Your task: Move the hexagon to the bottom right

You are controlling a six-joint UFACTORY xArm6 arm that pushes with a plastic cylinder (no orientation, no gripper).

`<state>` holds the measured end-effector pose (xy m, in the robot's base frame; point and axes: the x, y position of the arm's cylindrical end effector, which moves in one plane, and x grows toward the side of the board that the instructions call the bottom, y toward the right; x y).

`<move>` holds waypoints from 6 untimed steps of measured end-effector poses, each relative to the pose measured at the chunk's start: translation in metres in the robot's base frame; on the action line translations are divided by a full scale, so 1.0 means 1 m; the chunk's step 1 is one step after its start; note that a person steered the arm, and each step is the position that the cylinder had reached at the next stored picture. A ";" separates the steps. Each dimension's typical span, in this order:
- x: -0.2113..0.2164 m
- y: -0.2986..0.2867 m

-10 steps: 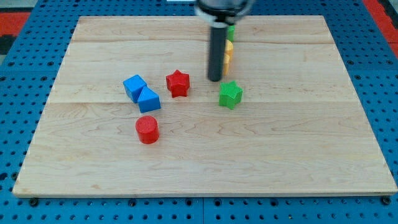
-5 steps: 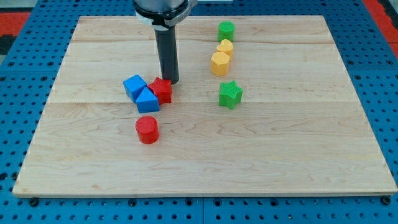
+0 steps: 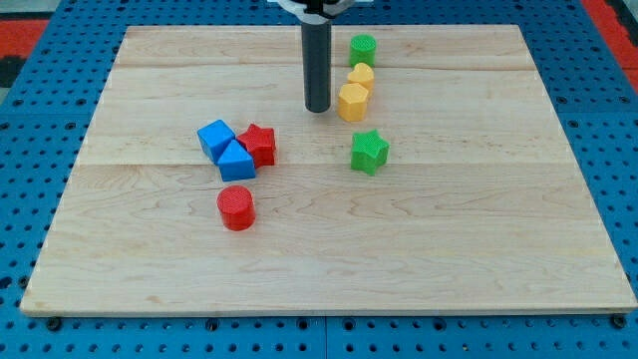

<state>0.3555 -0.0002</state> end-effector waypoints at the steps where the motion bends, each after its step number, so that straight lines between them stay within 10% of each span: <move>1: -0.012 -0.009; 6: -0.007 0.037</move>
